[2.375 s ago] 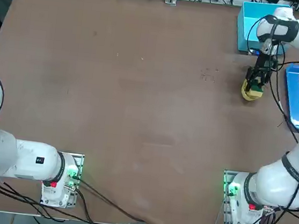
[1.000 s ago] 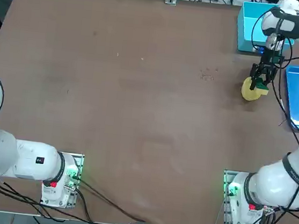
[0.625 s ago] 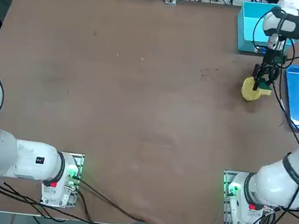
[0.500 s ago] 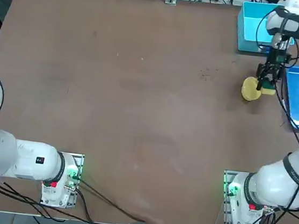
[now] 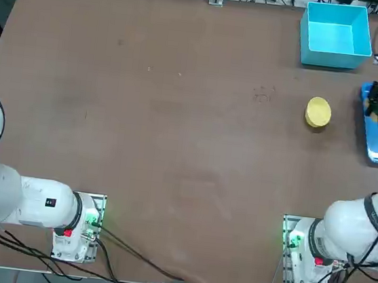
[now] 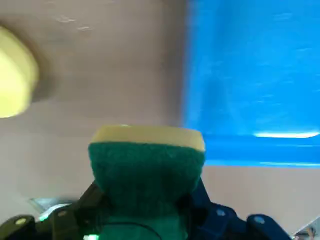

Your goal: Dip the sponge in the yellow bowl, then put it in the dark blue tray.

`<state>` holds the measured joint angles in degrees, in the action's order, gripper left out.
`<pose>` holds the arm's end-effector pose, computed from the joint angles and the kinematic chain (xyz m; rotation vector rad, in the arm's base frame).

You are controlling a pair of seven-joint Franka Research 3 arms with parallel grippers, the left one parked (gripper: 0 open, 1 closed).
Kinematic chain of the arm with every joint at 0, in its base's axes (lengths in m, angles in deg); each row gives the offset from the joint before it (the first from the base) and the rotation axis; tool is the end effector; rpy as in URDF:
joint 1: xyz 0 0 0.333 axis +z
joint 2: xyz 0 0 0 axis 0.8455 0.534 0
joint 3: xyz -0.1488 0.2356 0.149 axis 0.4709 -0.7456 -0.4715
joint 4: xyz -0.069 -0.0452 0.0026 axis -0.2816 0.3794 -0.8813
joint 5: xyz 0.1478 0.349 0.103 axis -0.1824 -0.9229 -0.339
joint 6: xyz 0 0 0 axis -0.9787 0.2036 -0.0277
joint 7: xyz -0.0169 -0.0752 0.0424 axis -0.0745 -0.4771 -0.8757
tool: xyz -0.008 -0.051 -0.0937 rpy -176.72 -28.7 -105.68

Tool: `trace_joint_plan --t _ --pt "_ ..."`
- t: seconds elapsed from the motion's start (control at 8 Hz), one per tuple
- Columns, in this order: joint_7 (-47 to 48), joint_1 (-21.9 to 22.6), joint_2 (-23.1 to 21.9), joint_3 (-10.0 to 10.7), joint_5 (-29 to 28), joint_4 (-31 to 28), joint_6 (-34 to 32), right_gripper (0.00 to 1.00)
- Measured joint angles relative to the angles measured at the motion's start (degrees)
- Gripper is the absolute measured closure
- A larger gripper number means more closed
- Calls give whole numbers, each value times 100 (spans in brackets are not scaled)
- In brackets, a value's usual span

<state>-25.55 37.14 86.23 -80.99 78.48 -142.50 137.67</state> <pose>0.5139 -0.2837 0.2919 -2.9980 0.0214 0.8784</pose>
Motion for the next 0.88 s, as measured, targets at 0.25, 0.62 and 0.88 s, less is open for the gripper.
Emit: trace_joint_plan --t 0.25,0.62,0.88 --pt "-420 -530 164 -2 294 -4 855 23" --pt "-1264 -1089 813 -9 339 399 1576 23" --pt "-1445 -1318 1317 -23 312 755 1870 22"
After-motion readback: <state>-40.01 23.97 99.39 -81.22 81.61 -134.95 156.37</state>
